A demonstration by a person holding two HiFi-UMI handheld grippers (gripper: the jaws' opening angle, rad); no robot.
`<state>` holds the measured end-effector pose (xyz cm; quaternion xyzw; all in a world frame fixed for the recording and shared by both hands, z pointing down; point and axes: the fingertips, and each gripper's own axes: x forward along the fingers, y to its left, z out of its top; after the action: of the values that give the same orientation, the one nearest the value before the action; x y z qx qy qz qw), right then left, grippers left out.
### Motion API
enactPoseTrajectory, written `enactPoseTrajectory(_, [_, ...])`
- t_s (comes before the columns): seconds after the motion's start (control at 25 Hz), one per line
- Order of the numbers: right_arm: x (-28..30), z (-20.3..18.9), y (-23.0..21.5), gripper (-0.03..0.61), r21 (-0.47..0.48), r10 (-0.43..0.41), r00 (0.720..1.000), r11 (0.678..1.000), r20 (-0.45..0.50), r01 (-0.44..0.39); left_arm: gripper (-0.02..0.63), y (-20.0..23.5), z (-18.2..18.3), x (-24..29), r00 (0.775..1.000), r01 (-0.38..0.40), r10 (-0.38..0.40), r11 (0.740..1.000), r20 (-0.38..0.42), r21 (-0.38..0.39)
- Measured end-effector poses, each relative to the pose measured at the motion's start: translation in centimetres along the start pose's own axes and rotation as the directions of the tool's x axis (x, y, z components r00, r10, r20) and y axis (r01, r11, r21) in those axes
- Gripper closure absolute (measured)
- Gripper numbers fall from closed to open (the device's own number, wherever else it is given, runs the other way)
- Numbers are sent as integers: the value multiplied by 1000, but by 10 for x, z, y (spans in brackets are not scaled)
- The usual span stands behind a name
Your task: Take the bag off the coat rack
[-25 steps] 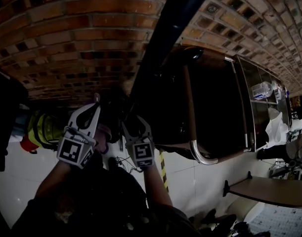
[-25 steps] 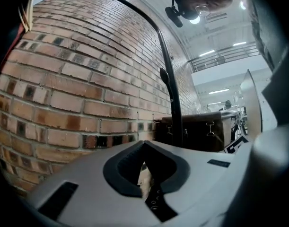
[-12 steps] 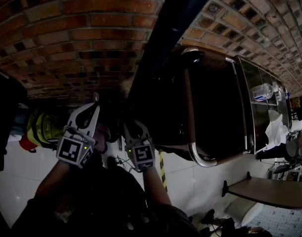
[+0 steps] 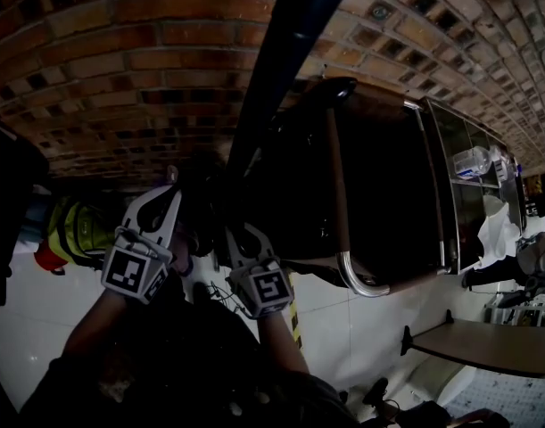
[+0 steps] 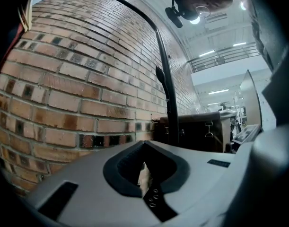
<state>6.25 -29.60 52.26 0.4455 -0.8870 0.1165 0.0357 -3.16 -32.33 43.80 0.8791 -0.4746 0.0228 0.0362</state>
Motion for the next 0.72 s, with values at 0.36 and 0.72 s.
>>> enactPoseTrajectory(0.36, [-14, 44, 8, 546, 71, 5, 998, 997, 69, -10, 592, -11, 0, -3, 1000, 17, -17, 1000, 0, 8])
enactPoseTrajectory(0.72, [-13, 75, 15, 547, 197, 97, 986, 973, 135, -123, 592, -11, 8, -1, 1000, 22, -22, 1000, 13, 7])
